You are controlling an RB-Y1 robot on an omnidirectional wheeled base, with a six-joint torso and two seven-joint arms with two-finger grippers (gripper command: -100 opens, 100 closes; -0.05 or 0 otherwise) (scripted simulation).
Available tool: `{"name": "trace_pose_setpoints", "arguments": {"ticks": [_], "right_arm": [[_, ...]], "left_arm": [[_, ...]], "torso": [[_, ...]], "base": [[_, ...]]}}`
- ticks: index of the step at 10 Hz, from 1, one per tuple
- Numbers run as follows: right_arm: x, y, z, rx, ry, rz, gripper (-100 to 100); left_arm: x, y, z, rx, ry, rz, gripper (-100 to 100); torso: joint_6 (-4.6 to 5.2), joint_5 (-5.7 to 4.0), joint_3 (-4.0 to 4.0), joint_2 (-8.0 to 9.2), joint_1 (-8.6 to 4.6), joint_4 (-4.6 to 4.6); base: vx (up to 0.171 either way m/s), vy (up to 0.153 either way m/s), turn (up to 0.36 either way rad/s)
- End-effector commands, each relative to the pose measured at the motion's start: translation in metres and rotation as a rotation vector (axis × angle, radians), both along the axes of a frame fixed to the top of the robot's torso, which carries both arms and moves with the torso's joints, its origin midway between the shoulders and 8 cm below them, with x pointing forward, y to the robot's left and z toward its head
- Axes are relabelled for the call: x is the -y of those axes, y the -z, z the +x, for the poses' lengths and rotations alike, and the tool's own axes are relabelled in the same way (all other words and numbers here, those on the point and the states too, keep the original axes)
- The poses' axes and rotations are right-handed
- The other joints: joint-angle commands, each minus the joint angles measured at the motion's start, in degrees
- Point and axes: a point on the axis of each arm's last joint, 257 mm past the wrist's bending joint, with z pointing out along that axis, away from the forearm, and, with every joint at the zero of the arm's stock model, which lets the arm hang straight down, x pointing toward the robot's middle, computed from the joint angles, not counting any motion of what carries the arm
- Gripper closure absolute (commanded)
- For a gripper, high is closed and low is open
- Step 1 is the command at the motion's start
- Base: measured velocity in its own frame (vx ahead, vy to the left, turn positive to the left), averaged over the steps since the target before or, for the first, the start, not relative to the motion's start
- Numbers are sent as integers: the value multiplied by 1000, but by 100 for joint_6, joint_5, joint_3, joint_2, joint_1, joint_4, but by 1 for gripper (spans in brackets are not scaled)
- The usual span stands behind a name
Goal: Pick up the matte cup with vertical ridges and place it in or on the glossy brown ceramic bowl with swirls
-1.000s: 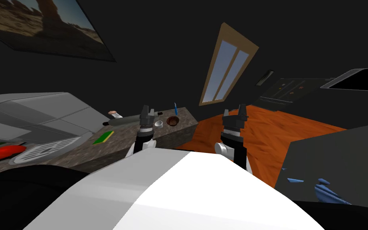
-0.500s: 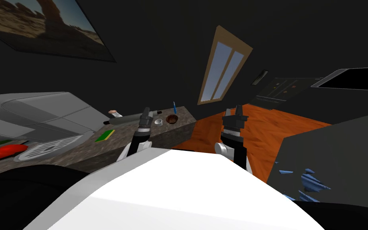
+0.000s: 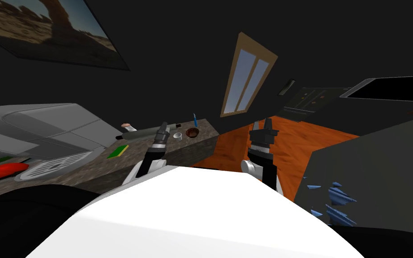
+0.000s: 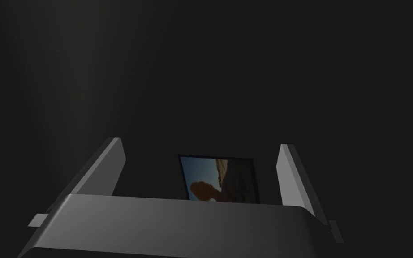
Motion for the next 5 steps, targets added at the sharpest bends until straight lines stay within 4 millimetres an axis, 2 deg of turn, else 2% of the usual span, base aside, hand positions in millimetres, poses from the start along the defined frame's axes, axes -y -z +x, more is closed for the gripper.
{"name": "trace_pose_setpoints", "arguments": {"ticks": [1, 2, 3, 4, 5], "right_arm": [[0, 0, 0, 0, 0, 0, 0], [0, 0, 0, 0, 0, 0, 0], [0, 0, 0, 0, 0, 0, 0], [0, 0, 0, 0, 0, 0, 0], [0, 0, 0, 0, 0, 0, 0]], "left_arm": [[-15, 11, 4, -53, -29, 9, -100], [-29, 19, 5, -94, -54, 17, -100], [-30, 23, 6, -109, -59, 13, -100], [-43, 30, 6, -147, -84, 21, -100], [-45, 33, 7, -160, -88, 18, -100]], "torso": [[0, 0, 0, 0, 0, 0], [1, 0, 0, 1, -1, 0], [0, -1, 5, 10, -3, 1], [0, 0, 5, 8, 0, 2], [0, 0, 4, 7, 1, 1]], "base": [[-41, -9, -45], [-71, -15, -85], [-58, -3, -18], [-55, -5, -49], [-40, -5, -27]]}}
